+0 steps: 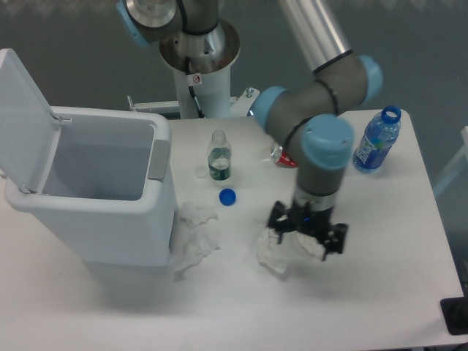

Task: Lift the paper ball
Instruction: 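Swing the gripper over the crumpled paper ball beside the trash bin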

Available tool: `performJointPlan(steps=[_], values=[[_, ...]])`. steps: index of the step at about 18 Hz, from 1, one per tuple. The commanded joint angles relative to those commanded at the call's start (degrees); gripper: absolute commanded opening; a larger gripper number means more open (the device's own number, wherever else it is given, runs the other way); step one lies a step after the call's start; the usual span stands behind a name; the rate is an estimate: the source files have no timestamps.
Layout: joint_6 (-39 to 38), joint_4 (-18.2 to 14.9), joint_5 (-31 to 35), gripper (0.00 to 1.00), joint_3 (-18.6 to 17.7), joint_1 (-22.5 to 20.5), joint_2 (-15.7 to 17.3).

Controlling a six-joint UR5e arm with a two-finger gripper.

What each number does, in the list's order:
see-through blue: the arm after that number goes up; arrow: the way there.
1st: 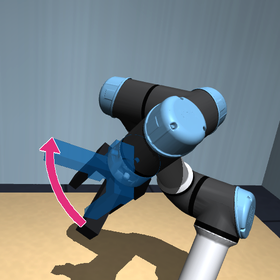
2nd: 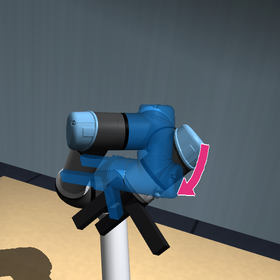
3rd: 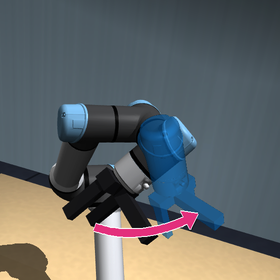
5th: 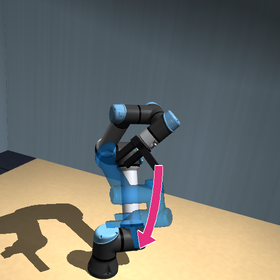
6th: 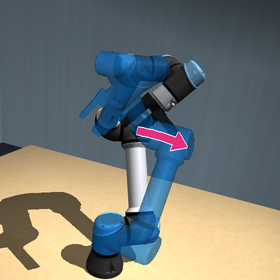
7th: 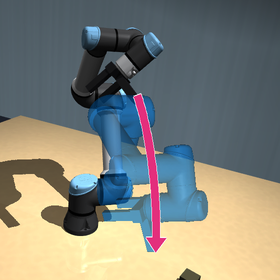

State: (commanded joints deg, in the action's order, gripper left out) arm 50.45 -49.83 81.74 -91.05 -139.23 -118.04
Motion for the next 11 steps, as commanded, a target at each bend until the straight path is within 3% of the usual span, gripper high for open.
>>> performJointPlan(steps=[5,11], values=[[0.79,0.0,-0.09,1.0,-1.76,4.4,-1.32],[1.84,-0.17,-0.44,1.0,-2.81,4.85,-1.32]])
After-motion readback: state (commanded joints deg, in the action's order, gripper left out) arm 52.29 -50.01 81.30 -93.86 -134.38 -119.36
